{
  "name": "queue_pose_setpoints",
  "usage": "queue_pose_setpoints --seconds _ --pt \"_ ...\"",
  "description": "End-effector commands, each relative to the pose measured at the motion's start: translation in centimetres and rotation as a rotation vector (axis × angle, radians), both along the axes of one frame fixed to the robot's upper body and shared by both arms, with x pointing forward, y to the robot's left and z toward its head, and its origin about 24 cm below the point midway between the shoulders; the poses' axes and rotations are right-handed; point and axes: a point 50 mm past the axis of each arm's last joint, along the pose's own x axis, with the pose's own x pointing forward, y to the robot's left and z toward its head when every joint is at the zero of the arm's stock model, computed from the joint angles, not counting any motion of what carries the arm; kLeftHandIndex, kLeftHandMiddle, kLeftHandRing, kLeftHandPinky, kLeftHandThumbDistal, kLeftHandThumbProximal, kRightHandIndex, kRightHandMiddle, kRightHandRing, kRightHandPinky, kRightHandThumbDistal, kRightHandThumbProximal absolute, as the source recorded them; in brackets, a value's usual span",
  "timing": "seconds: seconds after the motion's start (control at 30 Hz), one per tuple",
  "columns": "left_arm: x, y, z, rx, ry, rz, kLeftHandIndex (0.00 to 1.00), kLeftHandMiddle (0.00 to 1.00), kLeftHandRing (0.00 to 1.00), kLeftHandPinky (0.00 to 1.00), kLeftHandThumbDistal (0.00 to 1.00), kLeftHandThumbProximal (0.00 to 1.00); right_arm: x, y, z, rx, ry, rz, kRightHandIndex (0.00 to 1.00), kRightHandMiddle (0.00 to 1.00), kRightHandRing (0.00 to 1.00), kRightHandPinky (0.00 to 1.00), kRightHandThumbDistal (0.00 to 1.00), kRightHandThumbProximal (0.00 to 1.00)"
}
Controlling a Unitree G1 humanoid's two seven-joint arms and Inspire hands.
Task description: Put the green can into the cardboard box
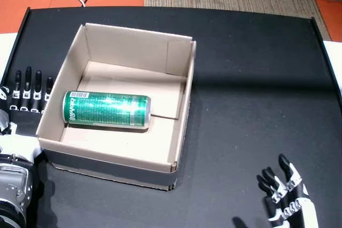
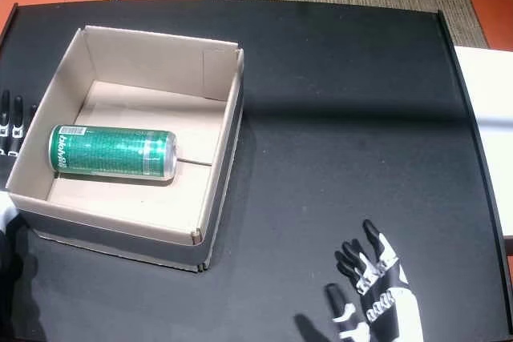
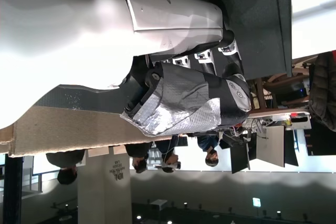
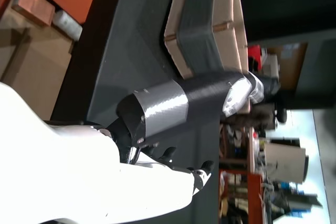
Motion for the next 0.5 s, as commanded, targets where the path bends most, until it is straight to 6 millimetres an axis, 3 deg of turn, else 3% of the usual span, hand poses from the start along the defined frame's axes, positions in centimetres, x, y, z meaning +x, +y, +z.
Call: queue_pose_setpoints --seconds 0.0,0.13,0.3,0.47 --pt "-1.8 0.1 -2.2 -0.006 0.109 0.002 0.53 0.55 0.70 0.80 0.00 0.53 -0.9 0.0 -0.3 -0.002 0.018 -0.012 0.89 0.93 0.95 0.99 1.00 0.67" --pt "-1.8 0.2 -2.2 -0.016 0.103 0.006 0.52 0.54 0.68 0.78 0.00 0.53 -1.1 0.0 -0.4 -0.008 0.020 -0.018 0.89 0.93 0.95 0.99 1.00 0.63" --pt "-1.9 0.3 -2.3 -0.011 0.105 -0.003 0.54 0.54 0.66 0.78 0.00 0.54 0.1 -0.4 -0.2 -0.042 0.028 -0.055 0.82 0.88 0.92 0.97 1.00 0.58" --pt "-1.9 0.4 -2.2 0.000 0.100 -0.013 0.53 0.54 0.66 0.78 0.00 0.56 0.5 -0.7 -0.1 -0.069 0.026 -0.062 0.85 0.93 0.96 1.00 1.00 0.58"
